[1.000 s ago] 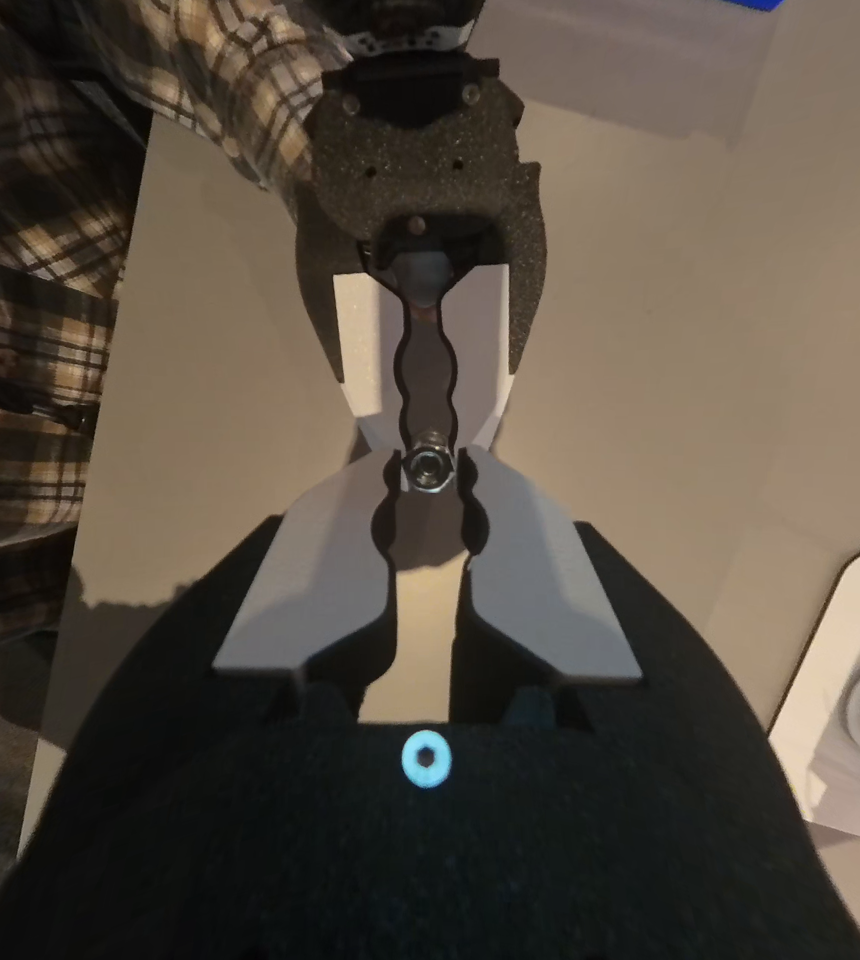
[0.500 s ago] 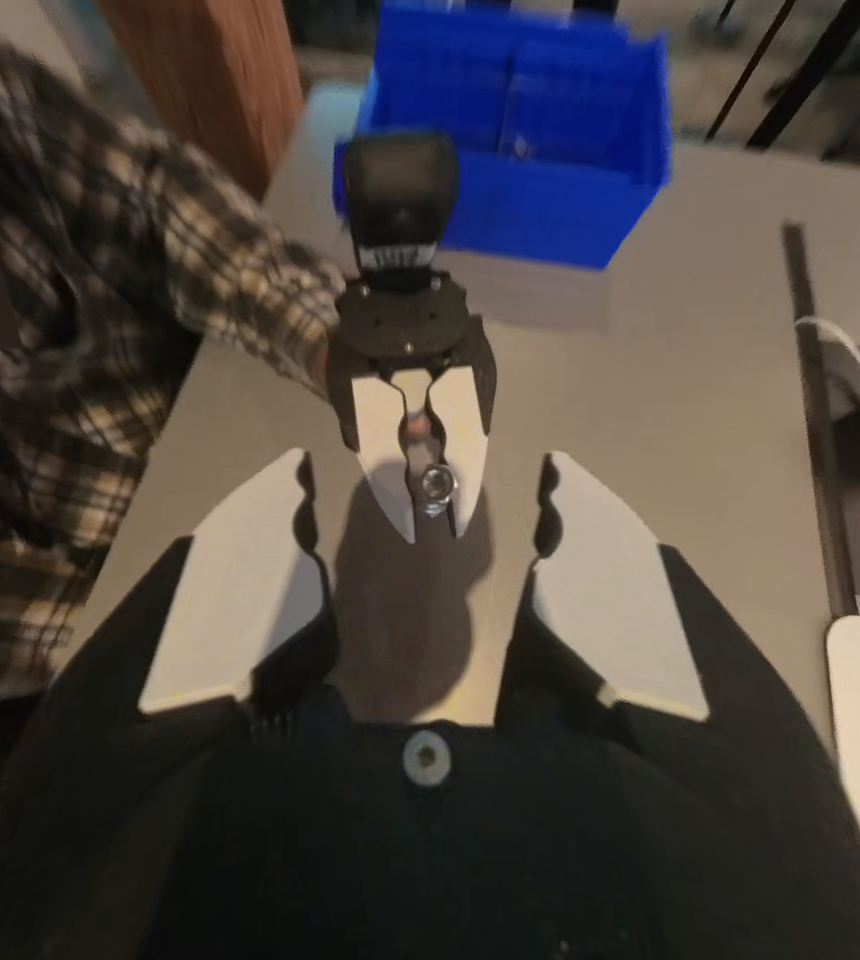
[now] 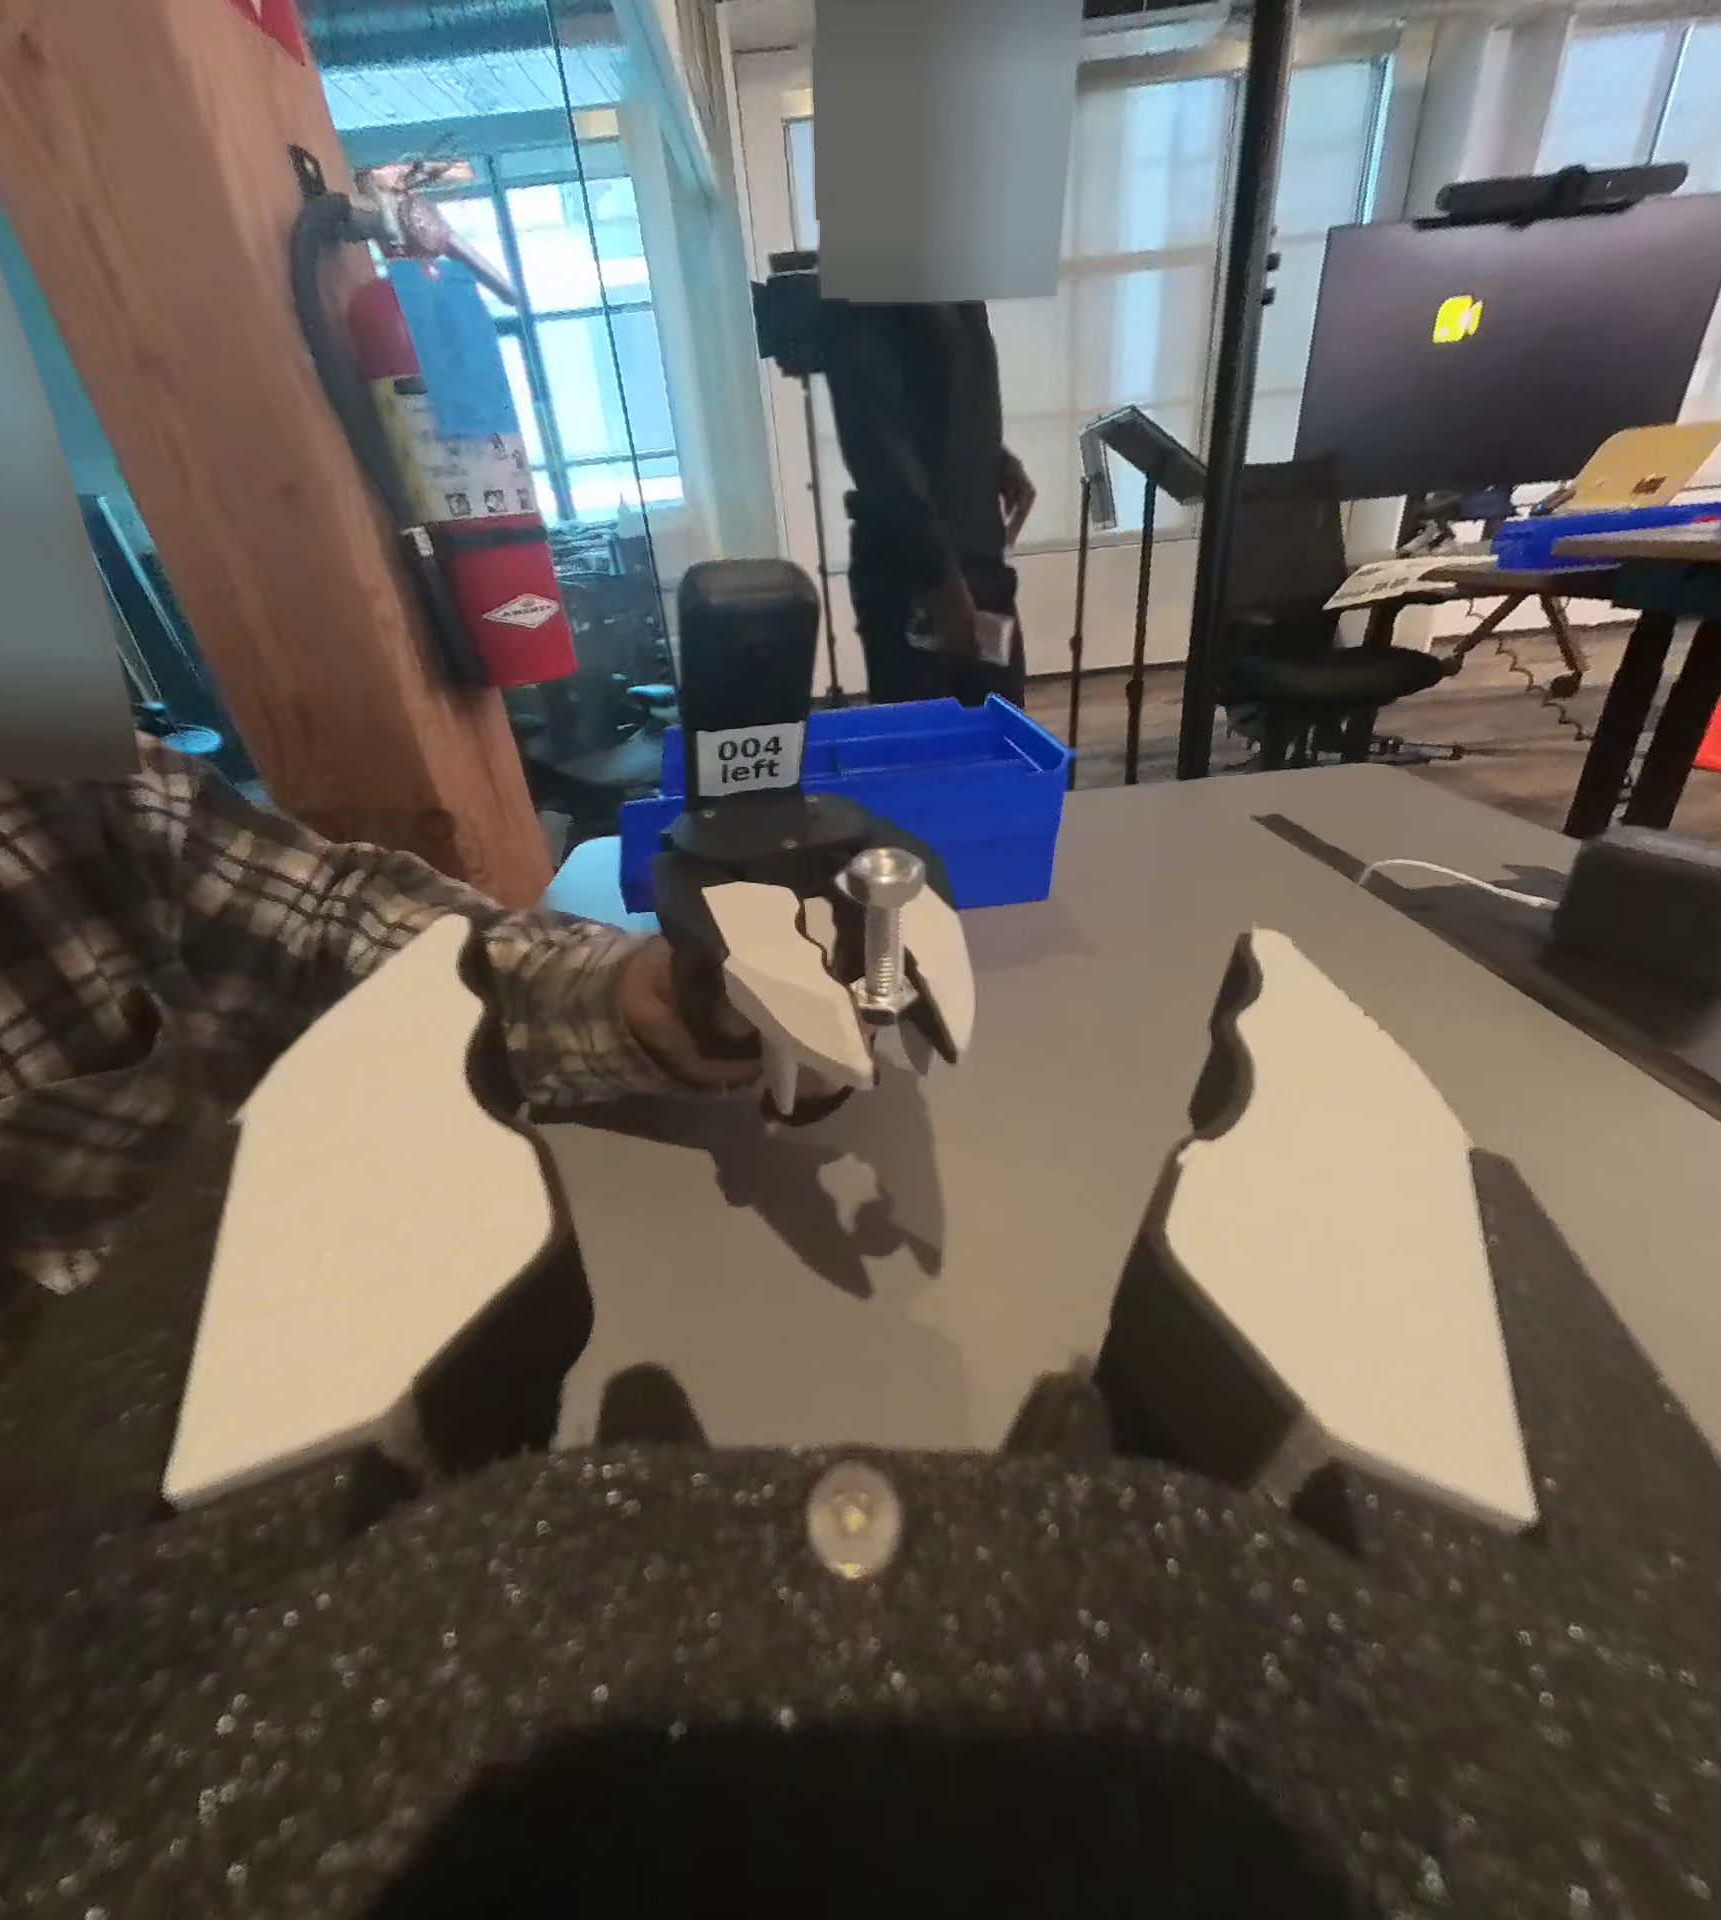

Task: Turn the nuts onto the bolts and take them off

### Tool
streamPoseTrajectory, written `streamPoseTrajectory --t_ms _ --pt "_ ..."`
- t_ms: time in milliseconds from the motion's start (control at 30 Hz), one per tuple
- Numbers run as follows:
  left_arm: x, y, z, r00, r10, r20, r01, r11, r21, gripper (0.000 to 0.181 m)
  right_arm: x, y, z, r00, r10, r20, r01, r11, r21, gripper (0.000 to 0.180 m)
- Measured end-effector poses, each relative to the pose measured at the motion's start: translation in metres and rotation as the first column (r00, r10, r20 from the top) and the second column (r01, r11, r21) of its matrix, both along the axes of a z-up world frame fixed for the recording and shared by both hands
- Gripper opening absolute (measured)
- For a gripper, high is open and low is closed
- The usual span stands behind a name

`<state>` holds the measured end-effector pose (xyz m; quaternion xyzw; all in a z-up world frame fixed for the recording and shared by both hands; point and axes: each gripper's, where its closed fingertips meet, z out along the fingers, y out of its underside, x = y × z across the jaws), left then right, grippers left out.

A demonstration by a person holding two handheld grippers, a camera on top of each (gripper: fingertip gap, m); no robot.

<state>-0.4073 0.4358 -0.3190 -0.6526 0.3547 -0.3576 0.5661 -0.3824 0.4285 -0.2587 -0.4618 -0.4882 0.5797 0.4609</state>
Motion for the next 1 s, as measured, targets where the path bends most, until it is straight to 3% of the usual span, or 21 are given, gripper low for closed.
streamPoseTrajectory --t_ms 200,567,1000 --pt "0.008 -0.007 0.003 0.999 -0.041 0.005 0.041 0.999 0.011 0.018 -0.019 -0.029 0.001 0.997 0.074 0.015 -0.075 0.994 0.077 0.128" --pt "0.009 -0.01 0.004 0.998 -0.057 0.01 0.057 0.998 0.01 0.018 -0.045 -0.061 -0.004 0.967 0.238 0.093 -0.246 0.966 0.081 0.128" --pt "0.008 -0.009 0.006 0.998 -0.053 0.024 0.053 0.999 0.004 0.018 -0.043 -0.066 -0.008 0.964 0.237 0.12 -0.248 0.965 0.088 0.128"
